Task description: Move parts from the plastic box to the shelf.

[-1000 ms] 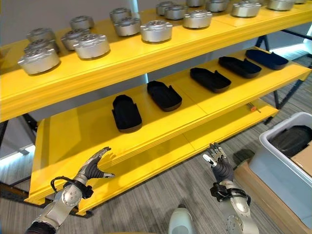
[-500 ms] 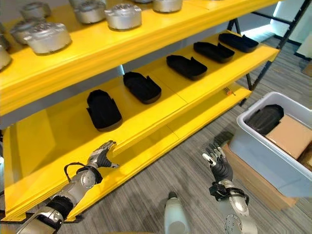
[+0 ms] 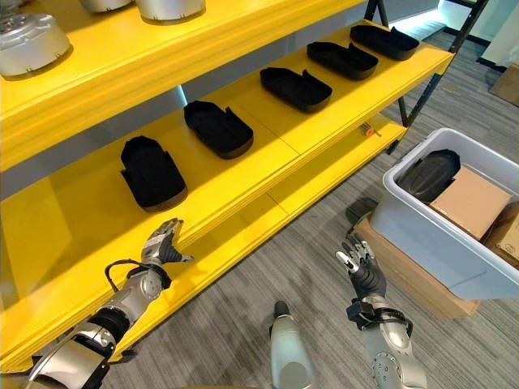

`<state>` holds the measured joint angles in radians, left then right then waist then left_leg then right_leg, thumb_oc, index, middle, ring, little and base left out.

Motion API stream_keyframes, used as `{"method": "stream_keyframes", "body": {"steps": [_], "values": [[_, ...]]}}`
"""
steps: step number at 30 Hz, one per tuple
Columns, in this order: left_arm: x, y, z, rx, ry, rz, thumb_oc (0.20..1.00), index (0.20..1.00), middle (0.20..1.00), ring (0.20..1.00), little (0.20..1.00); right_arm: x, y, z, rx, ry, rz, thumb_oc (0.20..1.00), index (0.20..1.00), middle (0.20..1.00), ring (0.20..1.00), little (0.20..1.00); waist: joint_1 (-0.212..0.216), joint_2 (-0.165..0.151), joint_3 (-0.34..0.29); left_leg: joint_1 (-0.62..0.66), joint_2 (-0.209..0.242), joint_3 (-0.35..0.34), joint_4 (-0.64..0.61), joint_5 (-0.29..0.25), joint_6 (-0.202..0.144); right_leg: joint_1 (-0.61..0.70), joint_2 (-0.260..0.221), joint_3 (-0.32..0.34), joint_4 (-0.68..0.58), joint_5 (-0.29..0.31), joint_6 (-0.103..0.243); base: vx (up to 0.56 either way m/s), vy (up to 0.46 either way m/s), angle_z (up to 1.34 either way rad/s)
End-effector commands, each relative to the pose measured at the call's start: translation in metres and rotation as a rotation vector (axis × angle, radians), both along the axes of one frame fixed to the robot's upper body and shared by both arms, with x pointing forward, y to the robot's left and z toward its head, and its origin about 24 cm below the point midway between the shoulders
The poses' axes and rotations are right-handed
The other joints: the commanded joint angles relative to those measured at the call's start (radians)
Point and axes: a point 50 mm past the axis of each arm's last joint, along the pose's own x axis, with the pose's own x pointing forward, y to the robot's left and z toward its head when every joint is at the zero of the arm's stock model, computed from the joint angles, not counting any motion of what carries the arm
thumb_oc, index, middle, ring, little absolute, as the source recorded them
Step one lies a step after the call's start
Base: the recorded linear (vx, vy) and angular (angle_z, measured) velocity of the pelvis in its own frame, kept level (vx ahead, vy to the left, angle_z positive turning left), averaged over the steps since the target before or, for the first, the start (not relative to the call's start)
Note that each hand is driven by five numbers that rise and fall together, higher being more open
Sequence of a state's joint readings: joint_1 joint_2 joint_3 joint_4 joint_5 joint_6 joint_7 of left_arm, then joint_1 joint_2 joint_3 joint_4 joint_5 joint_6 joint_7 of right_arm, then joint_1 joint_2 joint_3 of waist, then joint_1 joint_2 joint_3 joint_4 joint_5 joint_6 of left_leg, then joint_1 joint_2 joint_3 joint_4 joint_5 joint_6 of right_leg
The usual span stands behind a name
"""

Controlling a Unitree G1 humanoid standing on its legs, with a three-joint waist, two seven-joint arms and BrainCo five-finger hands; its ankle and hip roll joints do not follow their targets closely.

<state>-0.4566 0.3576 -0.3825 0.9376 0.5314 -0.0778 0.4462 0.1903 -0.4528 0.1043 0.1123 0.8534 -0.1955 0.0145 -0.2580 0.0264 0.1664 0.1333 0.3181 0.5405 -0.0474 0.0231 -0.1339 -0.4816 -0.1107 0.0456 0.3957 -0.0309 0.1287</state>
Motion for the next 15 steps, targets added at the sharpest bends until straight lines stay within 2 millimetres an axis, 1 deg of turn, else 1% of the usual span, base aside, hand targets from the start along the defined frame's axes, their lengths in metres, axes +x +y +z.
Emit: {"method": "stream_keyframes", "body": {"steps": [1, 3, 4, 7, 12, 15], "values": [[0.014, 0.022, 0.017, 0.004, -0.018, 0.081, 1.0, 1.0, 1.0, 1.0, 1.0, 0.01, 0.009, 0.025, 0.036, -0.152, 0.017, 1.0, 1.0, 1.0, 1.0, 1.0, -0.032, -0.069, 0.044, 0.011, 0.119, -0.093, 0.035, 0.183, -0.115, 0.162, -0.053, 0.009, -0.21, 0.053, 0.069, 0.0, -0.003, -0.04], [0.021, 0.026, 0.028, 0.007, -0.051, 0.091, 1.0, 1.0, 1.0, 1.0, 1.0, 0.011, 0.01, 0.027, 0.028, -0.162, 0.026, 1.0, 1.0, 1.0, 1.0, 1.0, -0.036, -0.075, 0.053, 0.004, 0.119, -0.096, 0.043, 0.182, -0.116, 0.149, -0.052, 0.012, -0.198, 0.054, 0.069, 0.0, 0.0, 0.0], [0.021, 0.026, 0.028, 0.007, -0.051, 0.091, 1.0, 1.0, 1.0, 1.0, 1.0, 0.011, 0.01, 0.027, 0.029, -0.162, 0.026, 1.0, 1.0, 1.0, 1.0, 1.0, -0.036, -0.075, 0.053, 0.003, 0.119, -0.096, 0.043, 0.182, -0.116, 0.149, -0.052, 0.012, -0.198, 0.054, 0.069, 0.0, -0.001, -0.03], [0.028, 0.029, 0.037, 0.019, -0.077, 0.101, 1.0, 1.0, 1.0, 1.0, 1.0, 0.011, 0.009, 0.027, 0.032, -0.161, 0.024, 1.0, 1.0, 1.0, 1.0, 1.0, -0.042, -0.082, 0.06, -0.002, 0.12, -0.094, 0.047, 0.179, -0.116, 0.139, -0.051, 0.014, -0.189, 0.051, 0.068, 0.0, 0.002, -0.07], [0.034, 0.028, 0.044, 0.015, -0.097, 0.102, 1.0, 1.0, 1.0, 1.0, 1.0, 0.011, 0.009, 0.027, 0.026, -0.161, 0.028, 1.0, 1.0, 1.0, 1.0, 1.0, -0.045, -0.087, 0.066, -0.007, 0.121, -0.093, 0.051, 0.176, -0.117, 0.126, -0.048, 0.017, -0.179, 0.049, 0.069, 0.0, 0.002, -0.03], [0.035, 0.028, 0.045, 0.009, -0.096, 0.109, 1.0, 1.0, 1.0, 1.0, 1.0, 0.011, 0.009, 0.027, 0.026, -0.16, 0.027, 1.0, 1.0, 1.0, 1.0, 1.0, -0.048, -0.089, 0.067, -0.007, 0.121, -0.092, 0.052, 0.175, -0.117, 0.121, -0.048, 0.018, -0.175, 0.047, 0.068, 0.0, 0.0, 0.0]]}}
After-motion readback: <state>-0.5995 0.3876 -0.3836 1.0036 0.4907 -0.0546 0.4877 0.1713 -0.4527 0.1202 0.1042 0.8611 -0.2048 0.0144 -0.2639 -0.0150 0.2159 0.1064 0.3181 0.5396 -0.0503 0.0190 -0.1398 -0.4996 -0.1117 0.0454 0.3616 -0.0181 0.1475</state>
